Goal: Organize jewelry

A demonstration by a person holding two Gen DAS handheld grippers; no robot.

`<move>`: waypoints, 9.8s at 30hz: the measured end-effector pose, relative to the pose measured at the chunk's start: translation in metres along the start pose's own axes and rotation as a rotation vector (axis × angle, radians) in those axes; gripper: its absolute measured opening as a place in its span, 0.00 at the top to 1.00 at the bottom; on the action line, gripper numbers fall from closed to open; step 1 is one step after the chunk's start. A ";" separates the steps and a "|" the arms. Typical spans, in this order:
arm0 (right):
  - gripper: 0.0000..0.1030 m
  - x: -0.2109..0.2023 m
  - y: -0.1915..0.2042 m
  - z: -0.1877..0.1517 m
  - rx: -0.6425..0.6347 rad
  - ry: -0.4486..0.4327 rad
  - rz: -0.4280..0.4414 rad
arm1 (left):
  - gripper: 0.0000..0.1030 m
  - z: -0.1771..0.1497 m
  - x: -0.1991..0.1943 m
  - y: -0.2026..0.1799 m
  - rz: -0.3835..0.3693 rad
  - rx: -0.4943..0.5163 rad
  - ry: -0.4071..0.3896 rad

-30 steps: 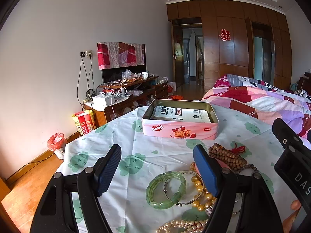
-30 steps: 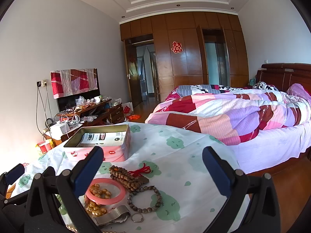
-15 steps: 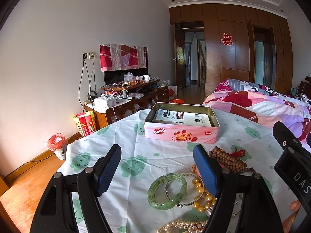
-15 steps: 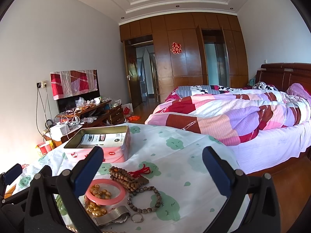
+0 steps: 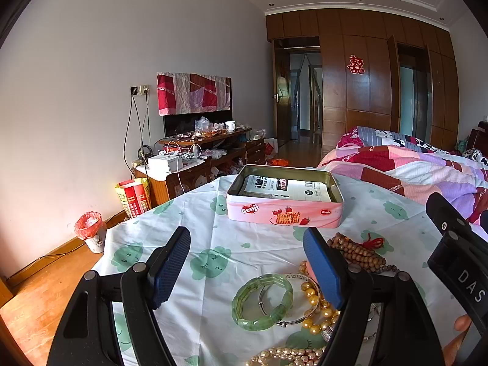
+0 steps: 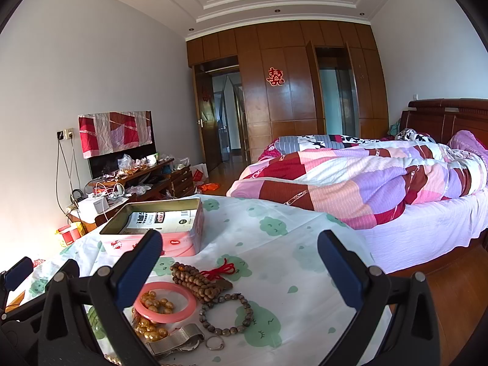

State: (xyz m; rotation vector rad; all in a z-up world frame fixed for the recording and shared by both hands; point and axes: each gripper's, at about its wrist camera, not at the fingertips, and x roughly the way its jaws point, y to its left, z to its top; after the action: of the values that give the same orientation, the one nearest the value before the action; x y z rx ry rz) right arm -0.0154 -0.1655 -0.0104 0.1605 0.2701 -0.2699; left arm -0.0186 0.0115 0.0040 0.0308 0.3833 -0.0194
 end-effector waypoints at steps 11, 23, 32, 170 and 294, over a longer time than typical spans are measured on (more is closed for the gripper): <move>0.00 0.000 0.000 0.000 0.000 -0.001 0.000 | 0.26 0.000 -0.001 0.000 0.001 -0.002 0.000; 0.00 0.000 -0.001 0.000 0.001 -0.002 0.000 | 0.26 0.000 -0.002 0.002 0.003 -0.005 -0.001; 0.00 -0.001 -0.001 0.000 0.000 -0.002 -0.001 | 0.26 0.001 -0.001 0.003 0.005 -0.005 -0.001; 0.79 0.228 0.096 0.015 -0.052 0.587 0.507 | 0.91 0.056 0.235 0.019 -0.381 -0.087 0.340; 0.87 0.090 0.083 -0.012 -0.195 0.535 0.500 | 0.98 0.021 0.057 0.069 -0.257 -0.093 0.229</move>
State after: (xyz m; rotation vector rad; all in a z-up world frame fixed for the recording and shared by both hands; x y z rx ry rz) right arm 0.0891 -0.1056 -0.0372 0.1004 0.7685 0.3043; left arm 0.0441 0.0790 0.0040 -0.1092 0.6152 -0.2540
